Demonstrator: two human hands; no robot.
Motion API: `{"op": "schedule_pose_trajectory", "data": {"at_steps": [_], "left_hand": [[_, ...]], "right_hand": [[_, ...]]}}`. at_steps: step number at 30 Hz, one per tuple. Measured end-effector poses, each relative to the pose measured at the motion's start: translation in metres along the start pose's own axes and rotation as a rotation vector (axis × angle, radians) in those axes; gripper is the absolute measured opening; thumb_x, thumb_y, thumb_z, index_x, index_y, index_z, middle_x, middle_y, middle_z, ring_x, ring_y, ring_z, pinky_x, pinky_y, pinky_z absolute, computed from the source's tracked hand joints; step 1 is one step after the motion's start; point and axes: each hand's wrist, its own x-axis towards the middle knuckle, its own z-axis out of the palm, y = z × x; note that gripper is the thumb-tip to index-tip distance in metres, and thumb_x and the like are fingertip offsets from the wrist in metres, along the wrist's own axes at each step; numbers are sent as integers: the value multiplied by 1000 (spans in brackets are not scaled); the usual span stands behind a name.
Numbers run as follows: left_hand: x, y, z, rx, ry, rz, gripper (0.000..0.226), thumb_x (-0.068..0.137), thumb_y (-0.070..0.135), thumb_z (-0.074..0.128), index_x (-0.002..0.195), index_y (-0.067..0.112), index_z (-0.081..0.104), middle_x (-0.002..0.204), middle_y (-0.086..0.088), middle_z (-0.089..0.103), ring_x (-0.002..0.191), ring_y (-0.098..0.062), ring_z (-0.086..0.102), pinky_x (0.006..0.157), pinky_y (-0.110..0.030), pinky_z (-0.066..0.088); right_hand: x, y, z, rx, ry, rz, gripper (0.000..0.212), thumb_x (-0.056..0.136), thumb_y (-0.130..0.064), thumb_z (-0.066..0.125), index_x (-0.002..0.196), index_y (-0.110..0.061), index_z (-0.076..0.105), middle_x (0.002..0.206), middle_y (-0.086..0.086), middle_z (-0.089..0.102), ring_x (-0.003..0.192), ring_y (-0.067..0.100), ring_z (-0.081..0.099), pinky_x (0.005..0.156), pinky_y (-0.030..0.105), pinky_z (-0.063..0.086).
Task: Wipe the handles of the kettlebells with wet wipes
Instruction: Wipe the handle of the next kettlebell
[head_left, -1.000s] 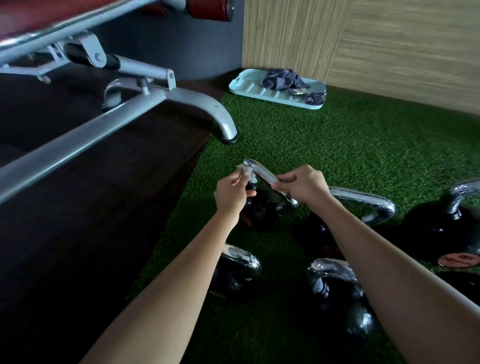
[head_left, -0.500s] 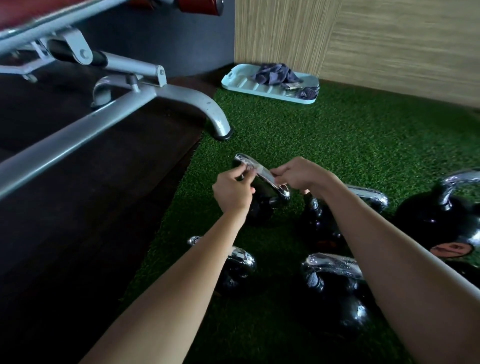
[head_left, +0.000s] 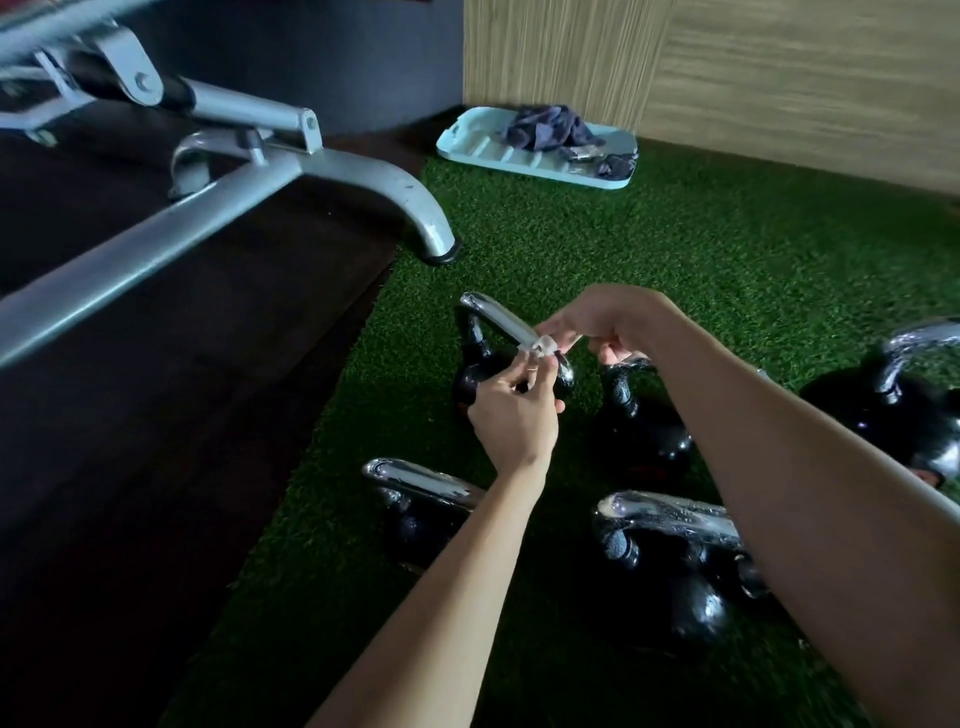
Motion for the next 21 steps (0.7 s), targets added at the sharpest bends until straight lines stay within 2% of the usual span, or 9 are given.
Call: {"op": "schedule_pose_trajectory", "data": {"at_steps": [3, 8, 13, 18, 21], "left_hand": [[-4, 0, 1, -57, -31, -26, 37, 94, 52, 66, 114, 23, 77, 114, 8, 75, 53, -12, 72, 46, -13, 48], [-1, -5, 9, -14, 83, 47, 35, 92, 35, 74, 119, 13, 76, 119, 0, 74, 44, -4, 64, 46, -13, 49], [-7, -25, 12, -24, 79, -7, 33, 91, 30, 77, 117, 11, 76, 102, -7, 79, 46, -4, 65, 48, -16, 50], [-20, -33, 17, -57, 50, 63, 34, 87, 28, 80, 116, 11, 76, 104, 4, 76, 46, -6, 63, 48, -14, 48], [-14, -37, 24, -53, 63, 6, 33, 88, 22, 80, 119, 12, 75, 108, 0, 75, 47, -5, 62, 48, -14, 48]], "right_hand": [[-1, 0, 0, -10, -9, 2, 38, 105, -8, 49, 135, -25, 63, 142, 11, 59, 42, 3, 31, 39, 16, 30], [1, 0, 1, 40, 16, 5, 40, 104, -5, 50, 137, -22, 62, 142, 10, 57, 48, 5, 29, 39, 16, 31], [0, 0, -1, 35, -6, 18, 38, 102, -16, 59, 139, -19, 59, 145, 8, 56, 51, 4, 27, 47, 16, 31], [2, -3, 3, -18, 17, -13, 41, 101, -16, 60, 142, -19, 57, 146, 4, 55, 51, 4, 29, 47, 17, 31], [3, -4, 6, -54, 73, -26, 39, 101, -21, 61, 140, -20, 59, 142, 2, 58, 53, 5, 32, 50, 18, 32]]}}
